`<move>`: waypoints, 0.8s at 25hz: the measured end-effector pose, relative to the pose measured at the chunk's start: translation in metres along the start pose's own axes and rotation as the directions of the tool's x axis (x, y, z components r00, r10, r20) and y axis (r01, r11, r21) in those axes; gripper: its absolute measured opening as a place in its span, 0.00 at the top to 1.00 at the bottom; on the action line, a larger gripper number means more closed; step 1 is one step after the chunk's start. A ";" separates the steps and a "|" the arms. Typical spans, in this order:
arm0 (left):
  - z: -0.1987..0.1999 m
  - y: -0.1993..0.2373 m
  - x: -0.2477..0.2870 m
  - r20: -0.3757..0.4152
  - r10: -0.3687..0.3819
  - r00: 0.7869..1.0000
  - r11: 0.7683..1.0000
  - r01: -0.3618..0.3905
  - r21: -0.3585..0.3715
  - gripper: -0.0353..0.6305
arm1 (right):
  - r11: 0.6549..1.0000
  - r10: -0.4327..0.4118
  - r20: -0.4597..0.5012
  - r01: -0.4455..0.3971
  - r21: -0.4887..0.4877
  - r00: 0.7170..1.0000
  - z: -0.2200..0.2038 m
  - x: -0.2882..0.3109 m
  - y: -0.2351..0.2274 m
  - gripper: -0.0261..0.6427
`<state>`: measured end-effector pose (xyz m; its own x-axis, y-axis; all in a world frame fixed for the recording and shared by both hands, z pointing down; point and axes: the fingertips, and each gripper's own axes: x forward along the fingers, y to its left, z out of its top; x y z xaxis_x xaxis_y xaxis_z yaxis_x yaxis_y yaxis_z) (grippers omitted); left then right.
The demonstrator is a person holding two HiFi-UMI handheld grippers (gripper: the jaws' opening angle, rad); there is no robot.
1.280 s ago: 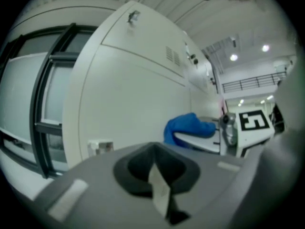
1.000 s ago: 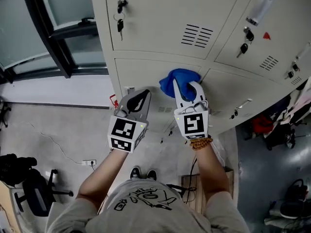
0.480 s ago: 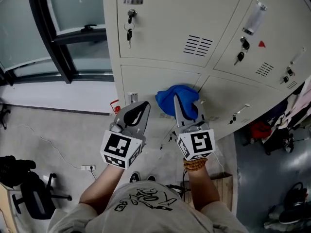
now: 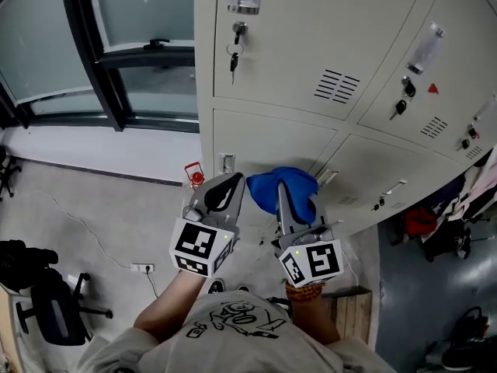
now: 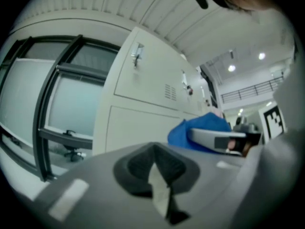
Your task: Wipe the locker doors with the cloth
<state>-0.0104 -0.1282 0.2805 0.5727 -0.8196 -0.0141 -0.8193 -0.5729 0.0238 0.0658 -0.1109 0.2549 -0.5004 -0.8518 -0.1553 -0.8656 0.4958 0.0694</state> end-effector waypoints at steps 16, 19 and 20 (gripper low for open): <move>-0.001 -0.002 0.001 -0.006 -0.015 1.000 1.000 0.015 -0.017 0.94 | 1.000 0.002 -0.019 -0.002 0.008 1.000 -0.006 -0.004 0.009 0.91; -0.001 -0.003 0.001 -0.008 -0.016 1.000 1.000 0.016 -0.011 0.94 | 1.000 0.006 -0.018 -0.006 0.007 1.000 -0.006 -0.004 0.011 0.91; 0.000 -0.003 0.001 -0.008 -0.015 1.000 1.000 0.015 -0.009 0.94 | 1.000 0.008 -0.018 -0.008 0.007 1.000 -0.007 -0.004 0.012 0.91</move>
<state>-0.0074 -0.1278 0.2809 0.5848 -0.8111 -0.0068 -0.8106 -0.5847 0.0321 0.0572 -0.1030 0.2628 -0.5074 -0.8507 -0.1374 -0.8616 0.5036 0.0634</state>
